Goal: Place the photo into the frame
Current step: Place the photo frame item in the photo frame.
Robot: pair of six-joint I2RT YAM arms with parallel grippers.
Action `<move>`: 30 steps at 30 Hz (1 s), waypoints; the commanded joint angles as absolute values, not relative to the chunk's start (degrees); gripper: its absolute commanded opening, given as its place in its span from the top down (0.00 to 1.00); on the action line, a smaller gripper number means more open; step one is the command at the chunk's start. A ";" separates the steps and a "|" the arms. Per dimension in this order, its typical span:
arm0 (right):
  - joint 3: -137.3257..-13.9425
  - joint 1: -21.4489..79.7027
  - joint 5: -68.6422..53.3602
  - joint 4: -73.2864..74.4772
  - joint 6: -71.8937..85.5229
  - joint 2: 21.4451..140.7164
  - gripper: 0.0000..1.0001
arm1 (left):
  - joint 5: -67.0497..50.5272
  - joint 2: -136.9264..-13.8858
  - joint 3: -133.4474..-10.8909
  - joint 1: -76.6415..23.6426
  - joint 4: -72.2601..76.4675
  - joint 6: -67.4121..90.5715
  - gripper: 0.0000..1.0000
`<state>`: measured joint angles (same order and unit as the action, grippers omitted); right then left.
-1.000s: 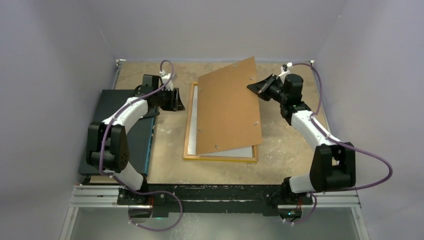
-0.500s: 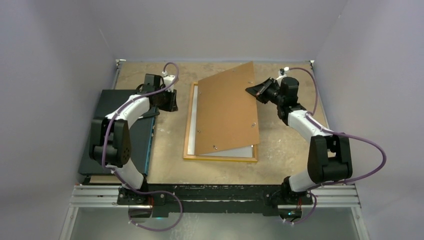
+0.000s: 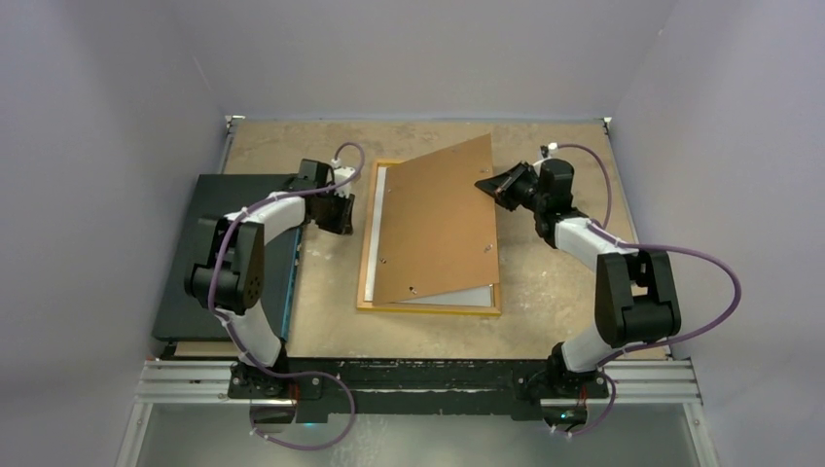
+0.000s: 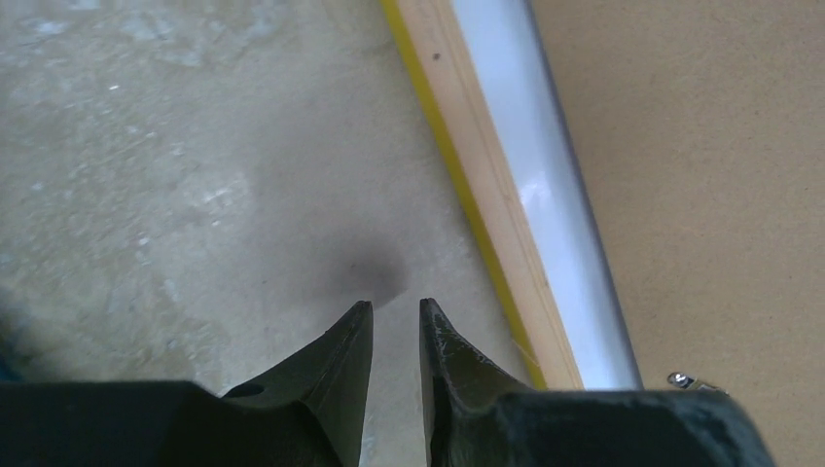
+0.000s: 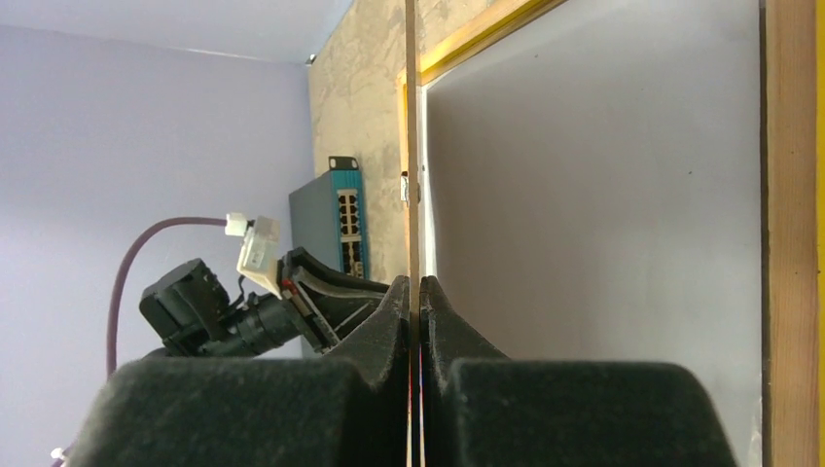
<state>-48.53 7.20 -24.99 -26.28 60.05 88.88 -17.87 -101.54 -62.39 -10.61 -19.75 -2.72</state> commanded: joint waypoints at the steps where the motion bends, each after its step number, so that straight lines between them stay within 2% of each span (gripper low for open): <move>1: -48.27 7.93 -25.75 -33.34 64.15 88.19 1.00 | -17.20 -102.98 -61.73 -13.25 -16.33 -3.70 0.78; 30: -48.05 10.29 -24.95 -38.98 64.01 94.04 1.00 | -18.10 -105.49 -61.70 -15.03 -15.42 -3.08 0.83</move>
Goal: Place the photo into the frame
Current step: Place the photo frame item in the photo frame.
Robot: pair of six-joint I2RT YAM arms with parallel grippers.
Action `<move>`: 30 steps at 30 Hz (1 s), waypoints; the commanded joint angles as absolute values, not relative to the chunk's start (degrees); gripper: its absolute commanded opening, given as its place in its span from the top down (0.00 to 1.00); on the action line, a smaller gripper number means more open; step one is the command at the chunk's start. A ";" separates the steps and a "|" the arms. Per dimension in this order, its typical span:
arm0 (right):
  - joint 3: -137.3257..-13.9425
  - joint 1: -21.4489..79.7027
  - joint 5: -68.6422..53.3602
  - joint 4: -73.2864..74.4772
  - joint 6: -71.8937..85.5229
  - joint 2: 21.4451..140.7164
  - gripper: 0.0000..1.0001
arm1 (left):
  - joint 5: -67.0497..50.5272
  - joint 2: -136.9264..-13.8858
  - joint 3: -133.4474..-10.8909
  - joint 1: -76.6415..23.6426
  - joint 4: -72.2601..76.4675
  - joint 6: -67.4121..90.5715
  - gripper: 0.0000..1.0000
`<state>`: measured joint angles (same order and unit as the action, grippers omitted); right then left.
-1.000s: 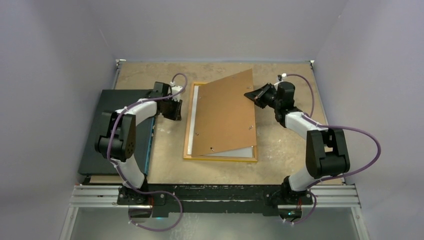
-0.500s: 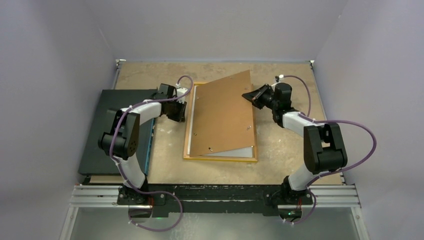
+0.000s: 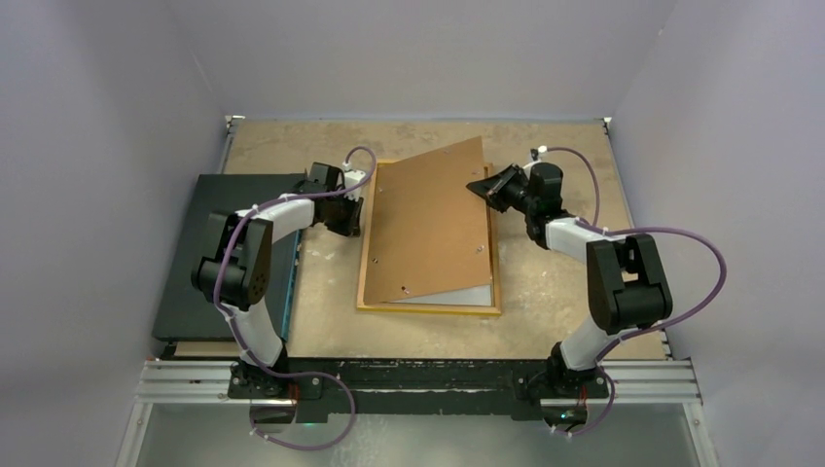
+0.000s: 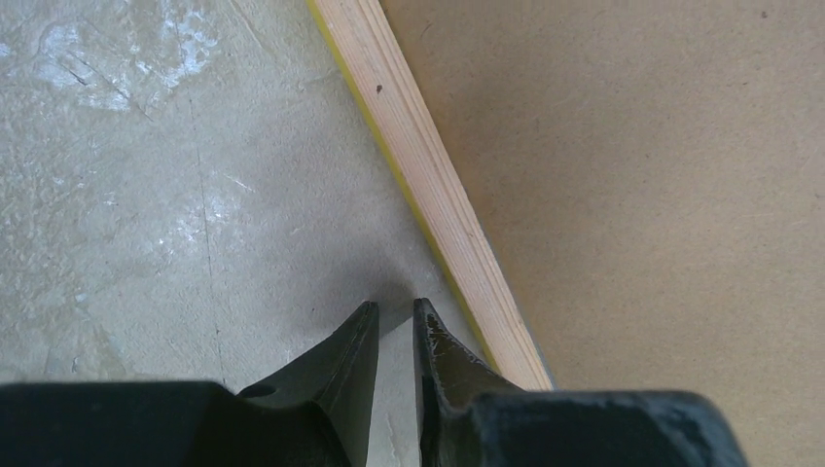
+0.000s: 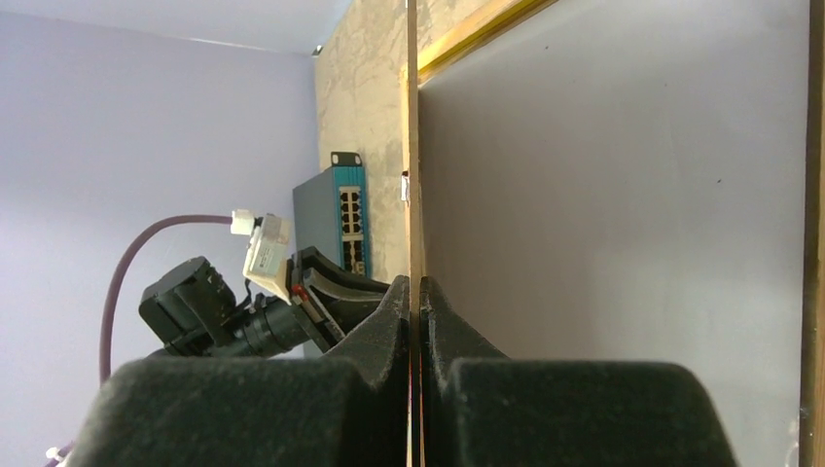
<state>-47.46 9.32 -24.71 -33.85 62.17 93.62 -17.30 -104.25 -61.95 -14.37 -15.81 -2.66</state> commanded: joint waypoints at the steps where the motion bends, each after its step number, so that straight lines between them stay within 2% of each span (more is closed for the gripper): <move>1: -48.00 10.38 -24.96 -38.95 63.79 94.24 1.00 | -18.11 -105.59 -61.70 -15.03 -15.46 -3.12 0.83; 10: -47.51 10.81 -23.09 -34.97 57.61 94.51 1.00 | -18.50 -105.66 -61.66 -15.05 -15.44 -3.44 0.84; 15: -50.49 11.41 -19.27 -26.54 49.85 95.11 0.83 | -18.46 -105.45 -61.96 -15.07 -15.46 -3.57 0.84; 18: -52.59 12.13 -17.07 -22.17 45.89 95.91 0.79 | -18.50 -105.34 -62.20 -15.03 -15.56 -3.71 0.84; 21: -53.36 12.48 -14.97 -21.66 43.88 95.89 0.80 | -18.54 -105.29 -62.28 -15.07 -15.65 -3.70 0.85; 30: -52.30 12.57 -11.56 -26.03 44.83 94.85 0.91 | -19.16 -104.96 -62.22 -15.03 -15.87 -3.89 0.86</move>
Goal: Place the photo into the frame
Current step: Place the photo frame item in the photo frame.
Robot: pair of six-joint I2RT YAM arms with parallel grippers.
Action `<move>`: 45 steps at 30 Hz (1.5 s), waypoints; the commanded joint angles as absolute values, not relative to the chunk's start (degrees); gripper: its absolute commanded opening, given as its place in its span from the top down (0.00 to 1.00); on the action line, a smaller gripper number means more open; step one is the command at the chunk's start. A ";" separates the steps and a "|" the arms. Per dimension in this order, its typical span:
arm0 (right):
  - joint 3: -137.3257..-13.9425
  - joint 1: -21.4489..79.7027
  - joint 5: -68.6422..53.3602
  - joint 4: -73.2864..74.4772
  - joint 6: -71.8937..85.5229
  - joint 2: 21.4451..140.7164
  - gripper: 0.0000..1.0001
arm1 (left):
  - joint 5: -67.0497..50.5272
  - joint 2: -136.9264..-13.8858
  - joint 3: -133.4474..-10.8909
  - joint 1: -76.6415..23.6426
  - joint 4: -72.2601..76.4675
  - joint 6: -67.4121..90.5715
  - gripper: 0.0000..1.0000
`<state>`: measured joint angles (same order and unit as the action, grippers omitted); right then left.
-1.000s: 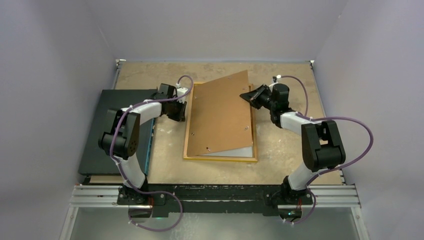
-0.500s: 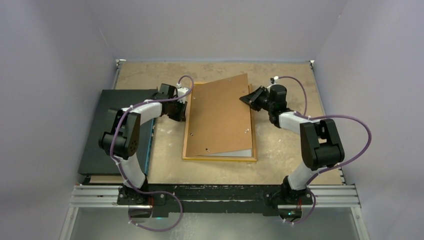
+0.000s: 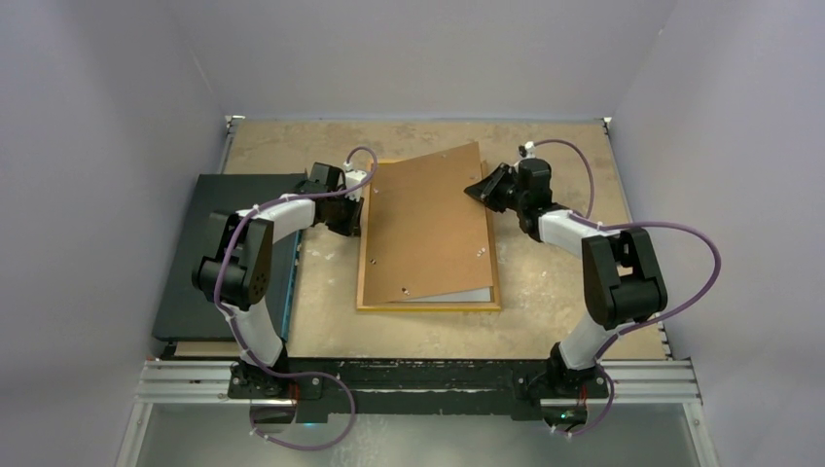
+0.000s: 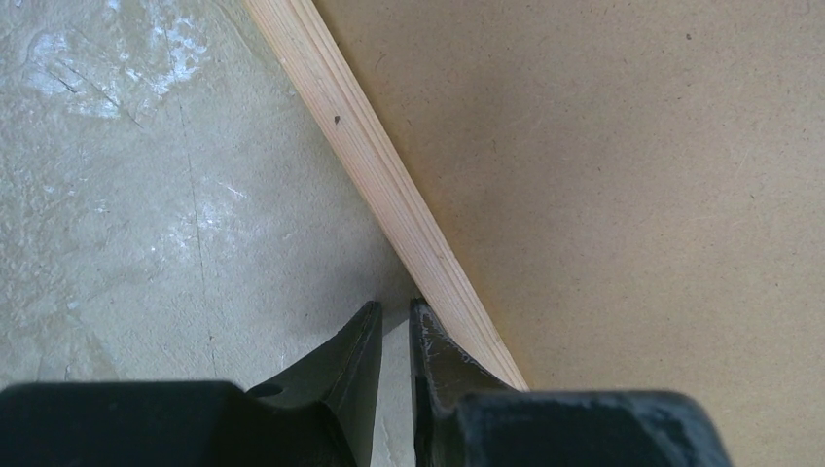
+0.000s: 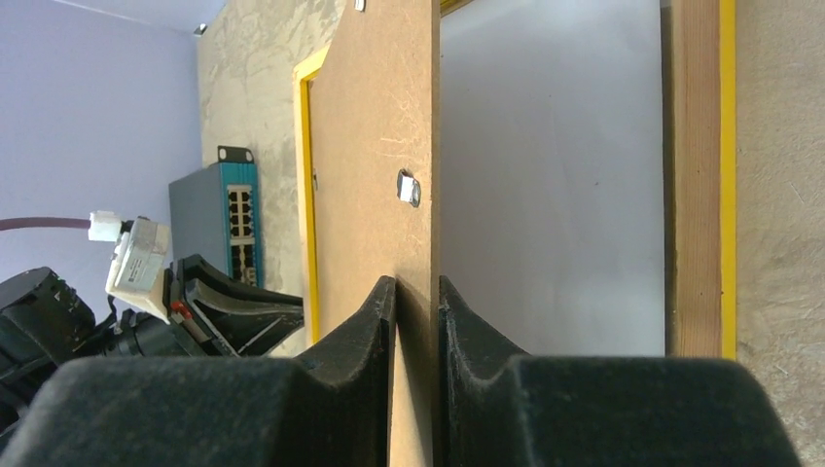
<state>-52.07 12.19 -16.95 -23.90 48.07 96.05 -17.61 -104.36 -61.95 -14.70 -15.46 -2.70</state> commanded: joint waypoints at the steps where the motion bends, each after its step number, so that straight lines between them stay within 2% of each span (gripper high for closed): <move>1: -52.01 12.61 -11.37 -26.49 45.03 94.84 0.92 | -19.16 -104.99 -62.27 -15.03 -15.88 -3.87 0.86; 7: -52.04 12.55 -13.63 -28.98 45.08 94.31 1.00 | -19.24 -105.20 -62.85 -15.03 -16.21 -3.97 0.86; 13: -50.46 12.56 -19.41 -37.93 48.52 90.53 1.00 | -19.29 -104.55 -63.31 -15.10 -17.30 -4.51 0.87; 24: -54.16 12.66 -23.54 -37.13 47.58 94.04 1.00 | -19.24 -104.88 -63.75 -14.94 -17.63 -4.49 0.88; 45: -48.13 12.73 -16.97 -46.82 55.22 96.35 1.00 | -21.70 -105.18 -61.20 -15.12 -15.72 -4.29 0.89</move>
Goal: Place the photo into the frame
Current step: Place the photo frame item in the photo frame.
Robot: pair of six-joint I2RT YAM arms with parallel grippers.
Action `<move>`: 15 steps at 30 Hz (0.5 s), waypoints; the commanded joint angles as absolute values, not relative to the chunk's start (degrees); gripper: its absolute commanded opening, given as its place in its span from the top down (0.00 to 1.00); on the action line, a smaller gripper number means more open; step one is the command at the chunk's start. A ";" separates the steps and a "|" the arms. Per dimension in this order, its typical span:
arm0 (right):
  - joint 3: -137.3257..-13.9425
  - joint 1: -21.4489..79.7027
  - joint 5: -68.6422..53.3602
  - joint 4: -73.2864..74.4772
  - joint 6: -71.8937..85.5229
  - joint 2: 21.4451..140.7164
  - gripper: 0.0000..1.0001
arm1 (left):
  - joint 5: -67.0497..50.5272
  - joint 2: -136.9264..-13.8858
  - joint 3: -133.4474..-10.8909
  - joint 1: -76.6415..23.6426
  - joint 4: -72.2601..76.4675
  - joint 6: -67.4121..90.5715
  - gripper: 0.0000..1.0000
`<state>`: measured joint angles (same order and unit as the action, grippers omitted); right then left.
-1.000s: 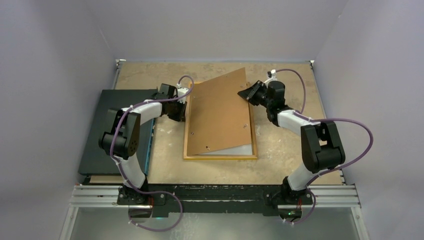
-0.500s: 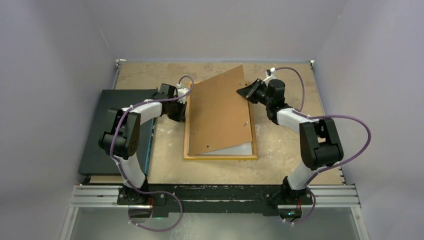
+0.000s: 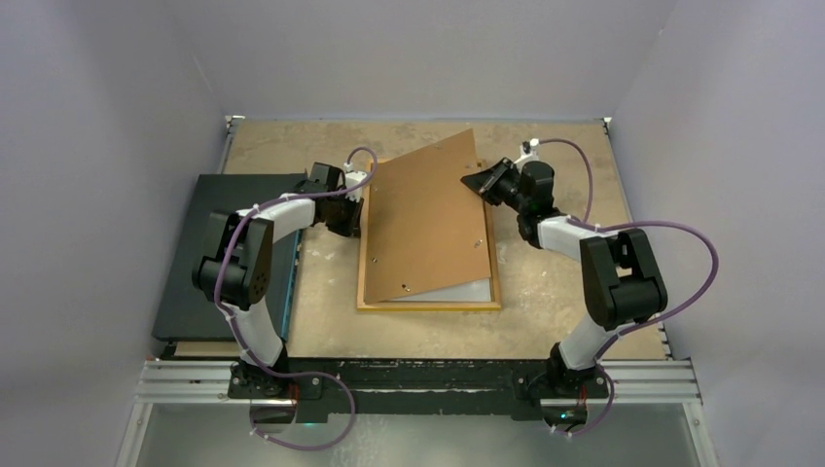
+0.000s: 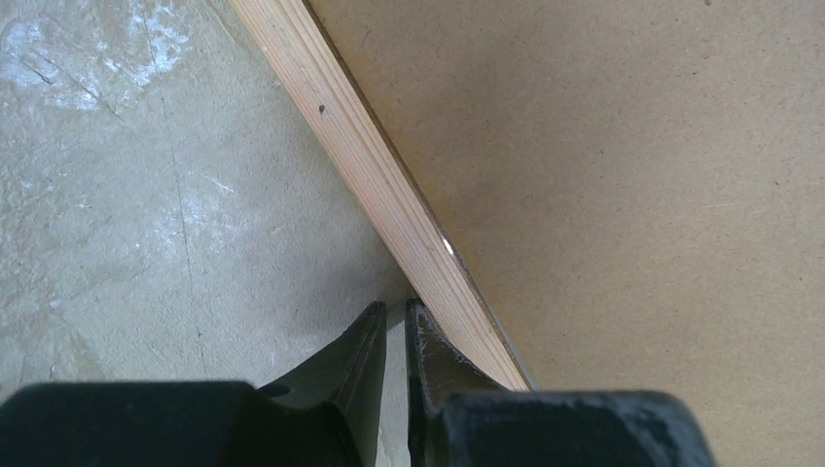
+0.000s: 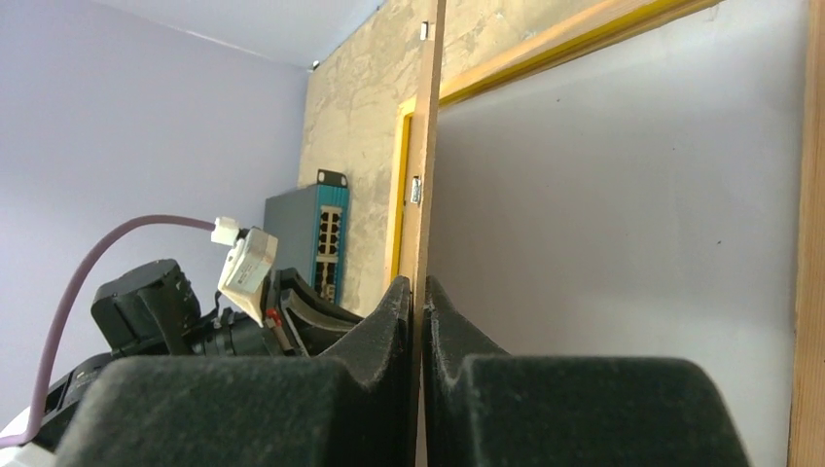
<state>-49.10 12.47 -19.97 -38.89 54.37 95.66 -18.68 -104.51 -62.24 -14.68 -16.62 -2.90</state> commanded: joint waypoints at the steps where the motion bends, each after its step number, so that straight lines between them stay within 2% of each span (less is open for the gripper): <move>1: -48.28 12.72 -17.15 -46.69 55.20 96.71 1.00 | -21.73 -105.14 -61.13 -15.12 -15.60 -4.35 0.89; 15: -47.45 12.66 -15.69 -48.73 53.75 96.81 1.00 | -21.78 -104.89 -60.91 -15.12 -15.60 -4.30 0.90</move>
<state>-47.31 12.43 -18.37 -43.68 56.53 97.49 -19.27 -104.51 -61.98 -14.66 -16.03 -3.51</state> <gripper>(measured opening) 0.047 0.103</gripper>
